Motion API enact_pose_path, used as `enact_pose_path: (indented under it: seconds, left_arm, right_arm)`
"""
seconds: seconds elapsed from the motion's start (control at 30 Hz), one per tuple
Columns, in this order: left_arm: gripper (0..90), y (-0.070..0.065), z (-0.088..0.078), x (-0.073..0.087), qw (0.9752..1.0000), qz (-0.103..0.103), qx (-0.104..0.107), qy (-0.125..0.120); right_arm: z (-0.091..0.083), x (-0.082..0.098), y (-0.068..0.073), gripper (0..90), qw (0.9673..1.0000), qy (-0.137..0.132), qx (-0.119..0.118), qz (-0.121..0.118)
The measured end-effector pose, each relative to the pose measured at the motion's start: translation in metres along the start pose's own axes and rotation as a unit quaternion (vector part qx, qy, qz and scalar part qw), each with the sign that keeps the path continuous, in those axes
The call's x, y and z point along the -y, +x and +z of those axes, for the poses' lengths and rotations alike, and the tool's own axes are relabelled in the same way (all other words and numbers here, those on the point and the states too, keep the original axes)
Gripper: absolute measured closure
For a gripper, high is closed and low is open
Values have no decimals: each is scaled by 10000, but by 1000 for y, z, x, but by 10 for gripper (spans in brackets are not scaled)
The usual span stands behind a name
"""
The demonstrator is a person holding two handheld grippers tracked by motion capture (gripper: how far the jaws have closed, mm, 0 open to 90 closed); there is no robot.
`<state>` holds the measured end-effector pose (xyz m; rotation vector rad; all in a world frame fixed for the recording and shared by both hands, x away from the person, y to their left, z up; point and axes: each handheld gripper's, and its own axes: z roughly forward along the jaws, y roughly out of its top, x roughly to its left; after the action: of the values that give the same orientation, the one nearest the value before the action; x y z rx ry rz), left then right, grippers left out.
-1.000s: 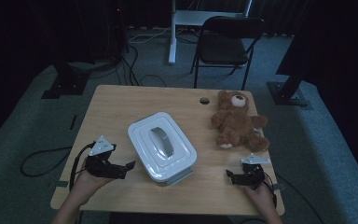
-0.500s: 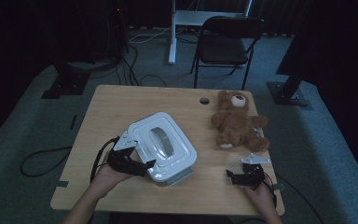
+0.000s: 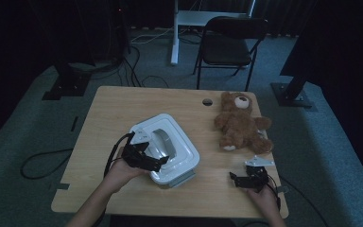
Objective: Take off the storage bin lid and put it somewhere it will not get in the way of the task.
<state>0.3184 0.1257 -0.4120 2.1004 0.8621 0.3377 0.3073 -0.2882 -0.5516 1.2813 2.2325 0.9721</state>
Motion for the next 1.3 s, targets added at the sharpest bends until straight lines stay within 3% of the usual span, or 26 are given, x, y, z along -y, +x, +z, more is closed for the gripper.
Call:
enact_pose_path:
  seconds: [0.3,0.43,0.67,0.7,0.8,0.97,1.1,1.23,1.3]
  left_arm:
    - [6,-4,18,-10,9998,-28,1,192]
    - [6,-7,24,-14,9998,-32,56,194]
    - [8,-11,32,-16,9997,-119,-36,217]
    - [55,-11,32,-17,9997,-159,-74,158]
    - [60,-13,33,-18,9996,-187,-76,185]
    - [162,-17,34,-15,9996,-123,-227,145]
    - [311,-17,33,-14,9994,-81,-343,33]
    - [485,-18,32,-12,9999,43,-115,-57]
    - [493,-17,32,-12,9999,28,-73,-72]
  right_arm:
    - [0,0,0,131,10000,3,-3,8]
    - [0,0,0,131,10000,-1,-1,0]
    - [0,0,0,132,10000,-1,2,3]
    - [0,0,0,132,10000,-2,1,2]
    - [0,0,0,133,10000,-2,3,4]
    - [0,0,0,133,10000,-6,5,0]
    - [0,0,0,134,10000,-2,3,9]
    - [0,0,0,134,10000,-1,4,11]
    - [0,0,0,134,10000,-3,6,8]
